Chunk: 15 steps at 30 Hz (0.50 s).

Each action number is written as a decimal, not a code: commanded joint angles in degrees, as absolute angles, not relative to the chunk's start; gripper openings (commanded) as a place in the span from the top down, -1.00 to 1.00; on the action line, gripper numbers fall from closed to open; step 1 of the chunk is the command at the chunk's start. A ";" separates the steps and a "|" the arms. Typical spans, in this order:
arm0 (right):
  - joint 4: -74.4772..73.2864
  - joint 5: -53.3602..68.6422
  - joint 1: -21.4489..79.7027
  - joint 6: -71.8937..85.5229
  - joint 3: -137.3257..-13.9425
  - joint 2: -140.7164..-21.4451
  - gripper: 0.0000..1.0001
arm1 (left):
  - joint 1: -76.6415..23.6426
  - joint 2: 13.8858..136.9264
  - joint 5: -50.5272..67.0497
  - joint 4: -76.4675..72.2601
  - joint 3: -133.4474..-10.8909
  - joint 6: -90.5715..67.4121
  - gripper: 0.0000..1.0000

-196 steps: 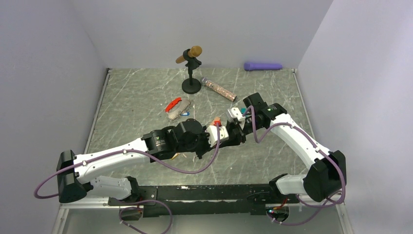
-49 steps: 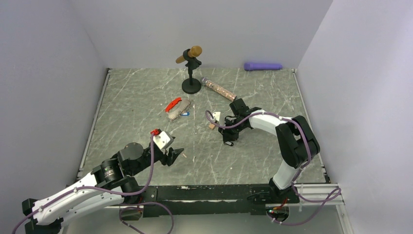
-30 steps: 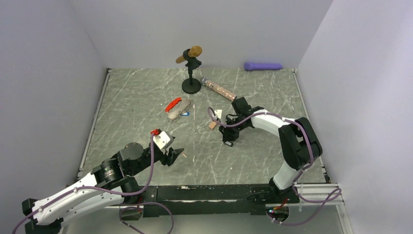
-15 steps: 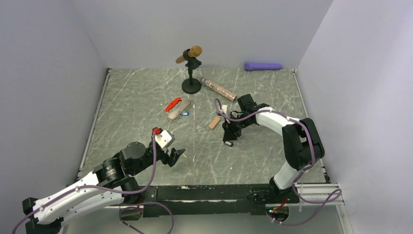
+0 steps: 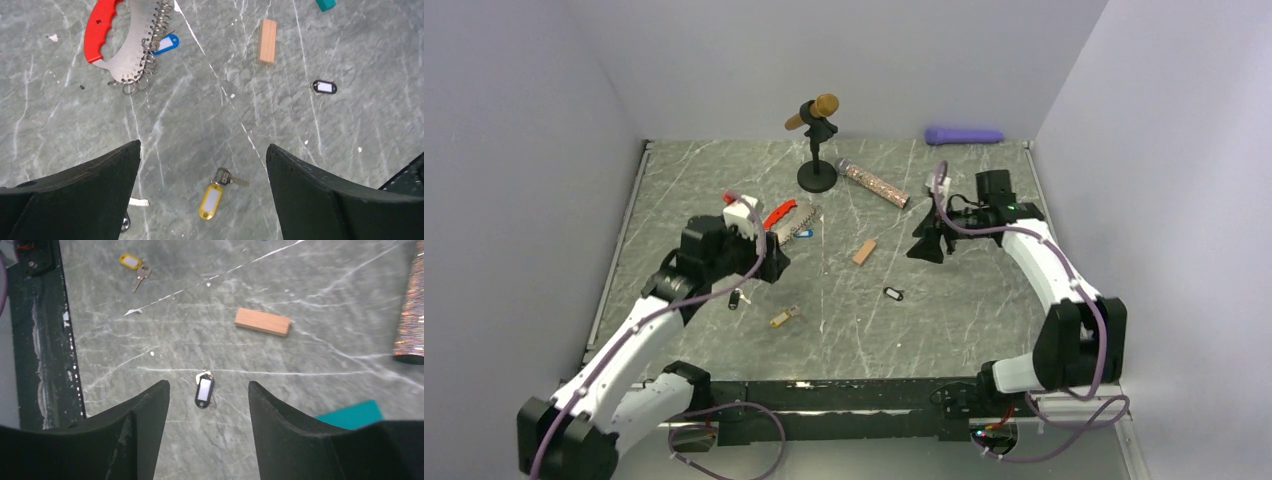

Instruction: Put the keys on the keyring

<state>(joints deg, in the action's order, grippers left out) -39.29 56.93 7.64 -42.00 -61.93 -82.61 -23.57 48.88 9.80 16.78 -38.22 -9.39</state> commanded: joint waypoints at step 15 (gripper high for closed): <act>-30.04 66.51 2.03 -36.96 -54.86 -70.88 -0.40 | -16.26 93.54 18.21 33.29 -76.06 1.56 -0.75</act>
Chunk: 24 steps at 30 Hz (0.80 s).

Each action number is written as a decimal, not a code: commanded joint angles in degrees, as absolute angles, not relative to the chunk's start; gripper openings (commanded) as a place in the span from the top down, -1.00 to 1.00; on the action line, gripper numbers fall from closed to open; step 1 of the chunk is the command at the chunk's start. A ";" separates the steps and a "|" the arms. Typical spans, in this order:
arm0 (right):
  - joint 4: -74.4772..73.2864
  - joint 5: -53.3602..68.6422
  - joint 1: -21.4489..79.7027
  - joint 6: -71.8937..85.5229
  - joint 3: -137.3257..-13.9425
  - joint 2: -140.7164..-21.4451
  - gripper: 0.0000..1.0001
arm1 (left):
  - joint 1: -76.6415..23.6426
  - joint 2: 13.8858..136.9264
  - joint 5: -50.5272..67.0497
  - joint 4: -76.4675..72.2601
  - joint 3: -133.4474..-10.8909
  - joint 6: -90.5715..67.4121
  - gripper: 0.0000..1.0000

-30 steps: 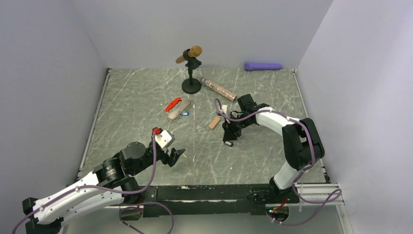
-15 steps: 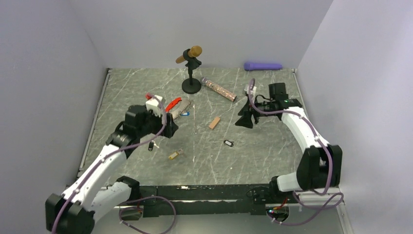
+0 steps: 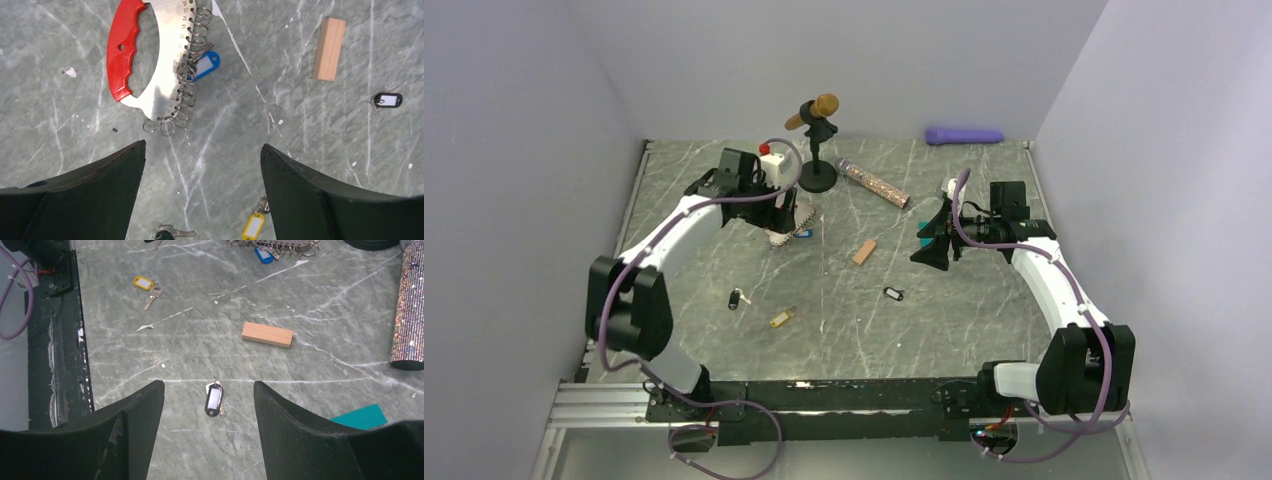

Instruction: Put the keys on the keyring

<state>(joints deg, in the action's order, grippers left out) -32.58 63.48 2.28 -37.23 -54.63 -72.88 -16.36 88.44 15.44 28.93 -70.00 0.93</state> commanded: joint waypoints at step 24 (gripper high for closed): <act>-27.62 66.02 2.09 -34.91 -53.47 -71.22 -0.37 | -18.28 115.31 17.37 35.82 -96.54 -11.38 0.00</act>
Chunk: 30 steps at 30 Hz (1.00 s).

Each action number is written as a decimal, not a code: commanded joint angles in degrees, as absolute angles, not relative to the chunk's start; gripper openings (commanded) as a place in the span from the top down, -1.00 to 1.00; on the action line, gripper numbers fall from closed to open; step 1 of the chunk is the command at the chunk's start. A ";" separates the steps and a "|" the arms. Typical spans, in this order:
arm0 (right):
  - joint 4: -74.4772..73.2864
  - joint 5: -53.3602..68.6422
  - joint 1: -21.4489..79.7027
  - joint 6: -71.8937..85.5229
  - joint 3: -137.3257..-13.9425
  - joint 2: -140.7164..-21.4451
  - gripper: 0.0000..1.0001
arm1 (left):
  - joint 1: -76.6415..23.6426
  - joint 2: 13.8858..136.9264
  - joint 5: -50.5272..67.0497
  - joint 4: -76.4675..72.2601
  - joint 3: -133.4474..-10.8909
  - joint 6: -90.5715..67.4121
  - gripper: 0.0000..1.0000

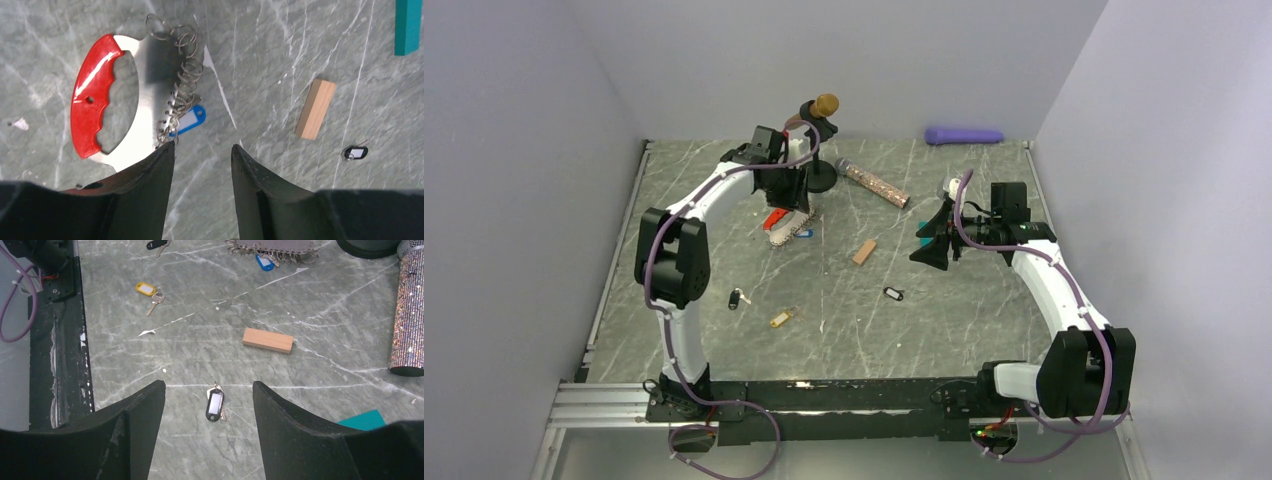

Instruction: Put the keys on the keyring

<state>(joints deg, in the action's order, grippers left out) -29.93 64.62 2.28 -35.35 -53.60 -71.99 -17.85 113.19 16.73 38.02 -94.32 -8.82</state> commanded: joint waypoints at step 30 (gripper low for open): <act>-28.46 66.29 2.02 -35.72 -53.78 -71.98 -0.36 | -15.23 126.32 15.42 24.86 -102.80 -26.28 0.42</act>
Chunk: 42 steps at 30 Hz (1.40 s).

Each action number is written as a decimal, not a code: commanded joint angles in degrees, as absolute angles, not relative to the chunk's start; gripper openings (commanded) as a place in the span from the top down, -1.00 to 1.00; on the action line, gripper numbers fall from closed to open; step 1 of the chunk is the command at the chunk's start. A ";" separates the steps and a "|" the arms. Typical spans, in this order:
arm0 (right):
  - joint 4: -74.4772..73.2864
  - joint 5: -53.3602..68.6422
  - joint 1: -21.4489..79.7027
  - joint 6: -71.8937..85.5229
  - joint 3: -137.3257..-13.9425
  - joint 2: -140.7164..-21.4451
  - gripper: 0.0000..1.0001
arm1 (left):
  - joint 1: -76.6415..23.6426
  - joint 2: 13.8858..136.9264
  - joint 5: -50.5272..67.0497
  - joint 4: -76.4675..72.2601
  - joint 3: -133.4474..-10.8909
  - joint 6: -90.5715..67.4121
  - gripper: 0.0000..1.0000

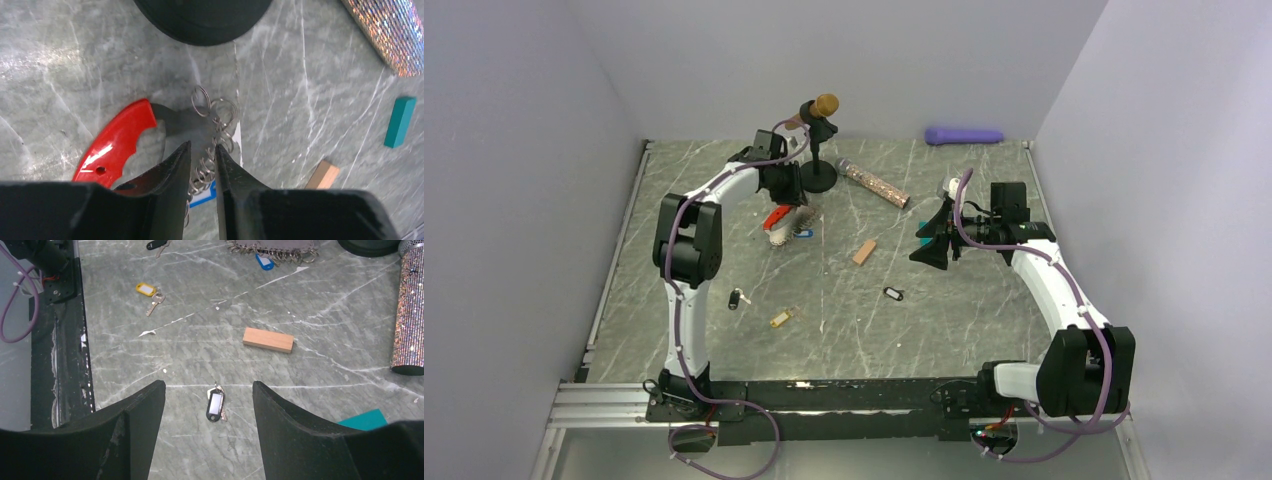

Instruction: Put the keys on the keyring

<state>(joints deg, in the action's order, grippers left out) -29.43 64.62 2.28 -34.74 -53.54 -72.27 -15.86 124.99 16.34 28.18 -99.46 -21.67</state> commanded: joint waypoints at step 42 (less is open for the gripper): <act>-30.46 66.40 2.02 -37.81 -54.32 -72.80 -0.36 | -14.68 103.43 15.26 23.73 -79.07 -4.88 0.32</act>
